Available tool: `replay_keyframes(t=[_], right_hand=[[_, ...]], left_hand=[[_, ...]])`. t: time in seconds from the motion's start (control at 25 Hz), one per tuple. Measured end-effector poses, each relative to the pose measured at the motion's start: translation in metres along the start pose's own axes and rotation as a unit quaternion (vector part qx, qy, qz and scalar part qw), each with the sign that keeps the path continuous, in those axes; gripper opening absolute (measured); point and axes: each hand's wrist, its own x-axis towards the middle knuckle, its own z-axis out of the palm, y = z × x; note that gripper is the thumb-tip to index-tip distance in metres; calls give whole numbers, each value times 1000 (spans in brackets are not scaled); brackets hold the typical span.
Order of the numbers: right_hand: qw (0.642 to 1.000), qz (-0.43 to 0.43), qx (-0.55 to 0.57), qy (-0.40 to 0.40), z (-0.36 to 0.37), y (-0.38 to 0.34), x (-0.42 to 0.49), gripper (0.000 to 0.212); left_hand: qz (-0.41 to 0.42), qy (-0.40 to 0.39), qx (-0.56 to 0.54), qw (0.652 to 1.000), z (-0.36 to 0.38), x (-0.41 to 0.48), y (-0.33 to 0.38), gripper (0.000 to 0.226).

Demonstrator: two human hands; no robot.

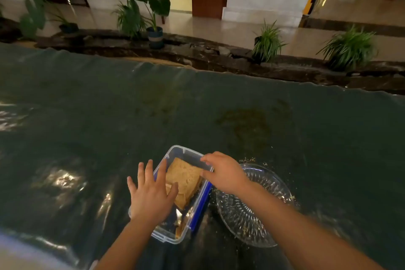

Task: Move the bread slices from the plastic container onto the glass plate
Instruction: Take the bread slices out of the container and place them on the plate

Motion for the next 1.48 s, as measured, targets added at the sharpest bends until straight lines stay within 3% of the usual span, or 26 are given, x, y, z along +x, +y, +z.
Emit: replay_keyframes(t=[0.24,0.68,0.88,1.16,1.32,1.48], right_hand=[[995,7,-47,-85,40,-14,31,33],[960,104,-174,-193,87,-21,86,67],[966,152,-97,-183,91,-24,91,72],[968,168,-100,-159,99,-29,85,68],[965,191,-33,-177,96,-29,89,74],[961,192,51,-193,97,-31,86,64]], left_hand=[[-22,-30,-10,999,39,-14,-30,81],[-21,-2,-11,1000,45,-18,-32,75],[-20,-8,-12,1000,43,-19,-33,74],[-25,-4,-21,999,43,-19,-32,72],[-28,-3,-18,999,45,-18,-33,72],[-29,1,-24,999,46,-18,-34,70]])
